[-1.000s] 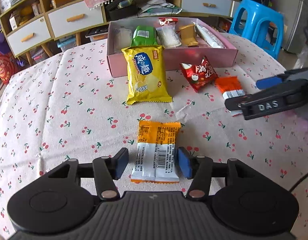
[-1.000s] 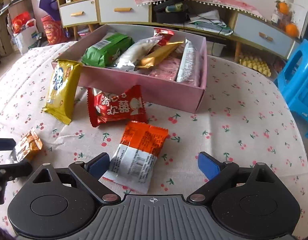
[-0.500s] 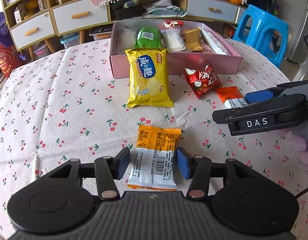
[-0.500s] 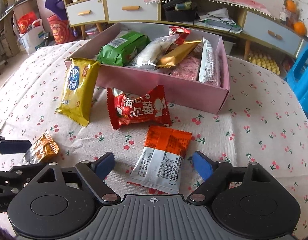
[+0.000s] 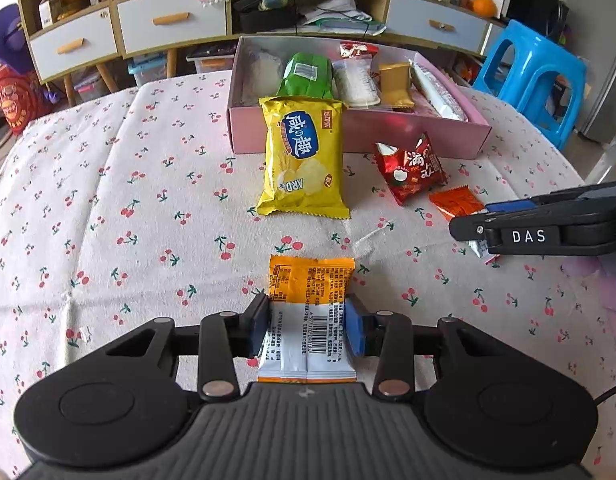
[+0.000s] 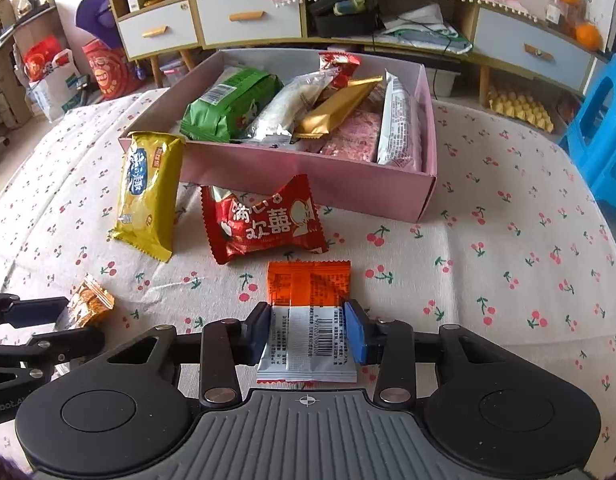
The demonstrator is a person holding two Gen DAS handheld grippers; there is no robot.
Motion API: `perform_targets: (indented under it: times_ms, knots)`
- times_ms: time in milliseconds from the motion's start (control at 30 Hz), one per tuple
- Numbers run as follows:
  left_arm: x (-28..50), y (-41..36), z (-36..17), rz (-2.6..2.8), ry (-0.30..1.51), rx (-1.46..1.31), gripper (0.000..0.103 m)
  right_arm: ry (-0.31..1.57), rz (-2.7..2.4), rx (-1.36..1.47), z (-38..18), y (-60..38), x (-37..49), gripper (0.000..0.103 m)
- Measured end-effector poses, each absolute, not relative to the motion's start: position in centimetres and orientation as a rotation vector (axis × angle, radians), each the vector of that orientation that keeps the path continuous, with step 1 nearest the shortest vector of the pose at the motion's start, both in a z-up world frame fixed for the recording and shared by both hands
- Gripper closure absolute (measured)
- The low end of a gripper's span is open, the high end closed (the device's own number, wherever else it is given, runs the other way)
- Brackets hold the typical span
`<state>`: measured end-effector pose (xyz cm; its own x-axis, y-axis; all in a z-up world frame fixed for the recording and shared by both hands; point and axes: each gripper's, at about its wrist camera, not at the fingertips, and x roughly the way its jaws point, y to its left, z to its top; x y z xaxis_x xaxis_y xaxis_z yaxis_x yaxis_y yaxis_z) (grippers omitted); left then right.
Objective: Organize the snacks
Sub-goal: 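Carry both orange packets into the pink box and open both tools to release them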
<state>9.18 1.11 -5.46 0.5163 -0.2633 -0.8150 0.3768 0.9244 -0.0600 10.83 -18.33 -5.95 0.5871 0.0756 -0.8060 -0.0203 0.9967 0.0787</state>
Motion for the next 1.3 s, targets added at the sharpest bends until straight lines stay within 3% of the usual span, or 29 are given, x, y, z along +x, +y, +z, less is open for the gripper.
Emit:
perform_targets:
  times_ms: [500, 1300]
  knots:
    - [10.0, 2.1, -3.2, -0.349, 0.966, -0.006, 0.067, 1.039, 0.070, 0.341, -3.4, -20.2, 10.2, 0.065]
    - [16.4, 1.3, 1.0, -0.371, 0.869, -0.100, 0.067, 0.930, 0.022, 0.526, 1.2, -22.8, 16.4, 0.065]
